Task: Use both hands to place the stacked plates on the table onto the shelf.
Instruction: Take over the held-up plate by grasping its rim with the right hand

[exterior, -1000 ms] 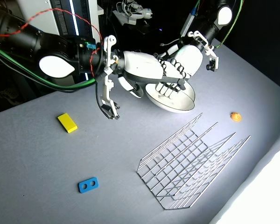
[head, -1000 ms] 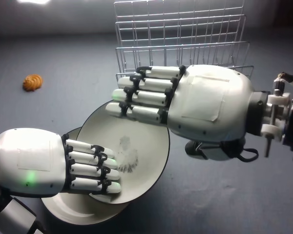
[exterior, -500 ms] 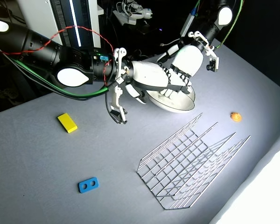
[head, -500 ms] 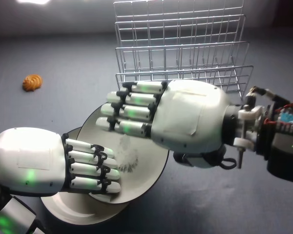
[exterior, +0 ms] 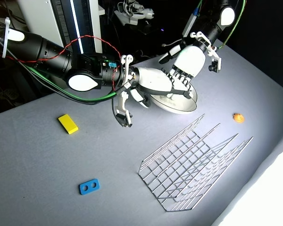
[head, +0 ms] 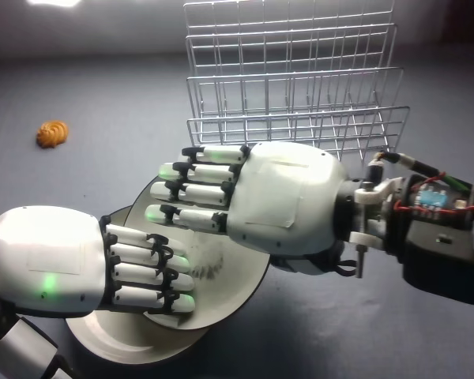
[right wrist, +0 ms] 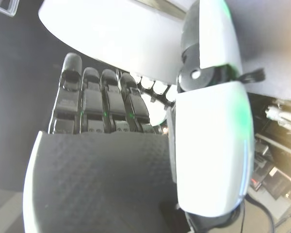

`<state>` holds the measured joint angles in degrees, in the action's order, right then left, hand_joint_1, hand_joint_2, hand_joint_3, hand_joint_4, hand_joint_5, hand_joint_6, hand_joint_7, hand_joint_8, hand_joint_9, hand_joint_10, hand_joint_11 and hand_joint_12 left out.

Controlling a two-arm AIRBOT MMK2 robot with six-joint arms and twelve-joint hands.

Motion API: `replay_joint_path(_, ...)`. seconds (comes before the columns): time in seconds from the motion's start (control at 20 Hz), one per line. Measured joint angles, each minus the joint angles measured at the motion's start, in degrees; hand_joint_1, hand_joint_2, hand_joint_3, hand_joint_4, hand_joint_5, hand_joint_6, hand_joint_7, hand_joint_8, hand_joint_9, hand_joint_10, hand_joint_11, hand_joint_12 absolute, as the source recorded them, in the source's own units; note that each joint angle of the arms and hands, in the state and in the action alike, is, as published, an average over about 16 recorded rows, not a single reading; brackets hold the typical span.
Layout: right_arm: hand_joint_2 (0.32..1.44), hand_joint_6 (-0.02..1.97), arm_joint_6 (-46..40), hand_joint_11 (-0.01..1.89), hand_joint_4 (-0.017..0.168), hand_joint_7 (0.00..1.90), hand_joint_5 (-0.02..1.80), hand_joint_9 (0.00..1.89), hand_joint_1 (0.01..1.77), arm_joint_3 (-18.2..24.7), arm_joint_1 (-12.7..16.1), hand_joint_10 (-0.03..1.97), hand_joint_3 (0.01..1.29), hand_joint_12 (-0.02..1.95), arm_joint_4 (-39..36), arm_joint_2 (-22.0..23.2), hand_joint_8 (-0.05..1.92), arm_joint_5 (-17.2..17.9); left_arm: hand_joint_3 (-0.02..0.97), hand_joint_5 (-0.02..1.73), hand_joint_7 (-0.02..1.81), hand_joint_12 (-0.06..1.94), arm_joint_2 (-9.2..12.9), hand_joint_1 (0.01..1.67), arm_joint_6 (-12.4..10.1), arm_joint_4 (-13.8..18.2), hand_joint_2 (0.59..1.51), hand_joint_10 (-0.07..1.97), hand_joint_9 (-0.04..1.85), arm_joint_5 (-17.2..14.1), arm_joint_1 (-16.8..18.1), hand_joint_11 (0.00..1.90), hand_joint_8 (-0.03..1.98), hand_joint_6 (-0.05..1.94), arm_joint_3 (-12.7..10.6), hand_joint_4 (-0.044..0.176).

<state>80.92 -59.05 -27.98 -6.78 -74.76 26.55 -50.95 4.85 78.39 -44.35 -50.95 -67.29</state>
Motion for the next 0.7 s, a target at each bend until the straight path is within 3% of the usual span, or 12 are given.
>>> replay_joint_path(0.45,0.93,0.05,1.1,0.10,-0.001,0.34,0.36,0.32,1.20,-4.1,0.6,0.10,0.02,1.16,-0.1,-3.7,0.03,-0.8,0.018,0.05,0.02,-0.02,0.0,0.02,0.0,-0.3,1.100,-0.01,0.00,0.0,0.0,0.02,-0.01,0.00,-0.2,-0.003)
replay_joint_path(0.7,0.92,0.16,1.4,0.29,-0.002,0.60,0.58,0.58,1.20,-5.0,1.1,0.17,0.02,1.24,-0.7,-4.5,0.10,-0.5,0.018,0.05,0.02,-0.01,0.2,0.02,0.0,-0.6,1.103,-0.01,0.00,-0.1,-0.1,0.02,-0.01,-0.01,-0.3,-0.002)
